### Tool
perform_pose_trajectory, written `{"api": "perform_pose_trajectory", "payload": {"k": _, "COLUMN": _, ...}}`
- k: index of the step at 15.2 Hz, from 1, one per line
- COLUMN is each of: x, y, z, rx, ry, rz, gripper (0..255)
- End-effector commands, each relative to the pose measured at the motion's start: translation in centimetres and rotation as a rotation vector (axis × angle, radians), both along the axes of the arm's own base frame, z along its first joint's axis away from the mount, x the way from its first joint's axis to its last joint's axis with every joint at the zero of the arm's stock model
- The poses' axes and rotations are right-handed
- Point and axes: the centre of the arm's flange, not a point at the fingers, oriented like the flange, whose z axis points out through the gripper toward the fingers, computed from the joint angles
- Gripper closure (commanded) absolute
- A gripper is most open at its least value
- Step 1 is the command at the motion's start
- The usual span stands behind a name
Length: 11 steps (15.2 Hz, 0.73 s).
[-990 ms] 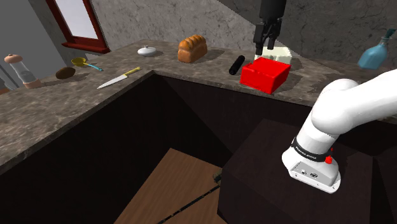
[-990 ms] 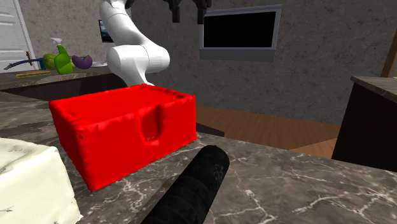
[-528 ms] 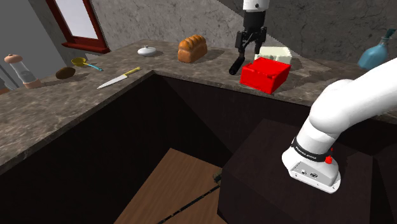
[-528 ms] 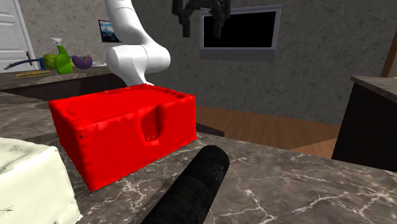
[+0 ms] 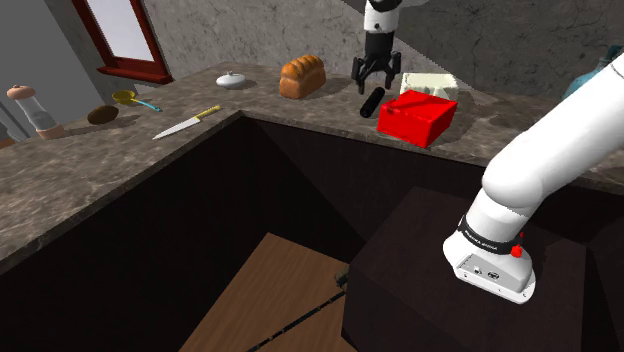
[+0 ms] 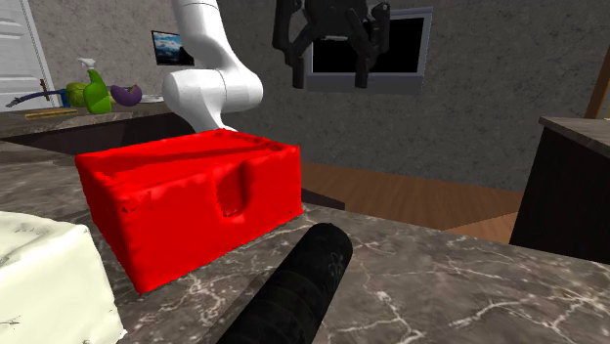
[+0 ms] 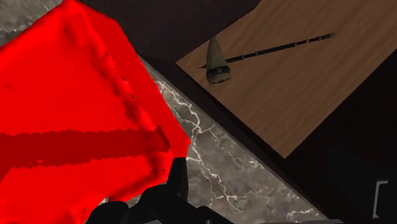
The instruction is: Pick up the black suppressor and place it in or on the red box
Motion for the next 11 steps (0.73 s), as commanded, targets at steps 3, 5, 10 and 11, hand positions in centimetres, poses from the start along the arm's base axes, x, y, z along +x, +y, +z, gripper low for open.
{"api": "perform_pose_trajectory", "payload": {"k": 3, "x": 3.3, "y": -3.3, "z": -2.4, "rx": -0.015, "ry": -0.003, "rz": -0.127, "gripper": 0}}
{"api": "perform_pose_trajectory", "payload": {"k": 5, "x": 4.8, "y": -5.1, "z": -3.5, "rx": -0.022, "ry": -0.004, "rz": -0.189, "gripper": 0}}
{"api": "perform_pose_trajectory", "payload": {"k": 10, "x": 8.0, "y": -10.0, "z": -6.1, "rx": -0.041, "ry": -0.007, "rz": -0.344, "gripper": 0}}
{"api": "perform_pose_trajectory", "payload": {"k": 11, "x": 8.5, "y": -11.1, "z": -6.6, "rx": -0.044, "ry": -0.007, "rz": -0.375, "gripper": 0}}
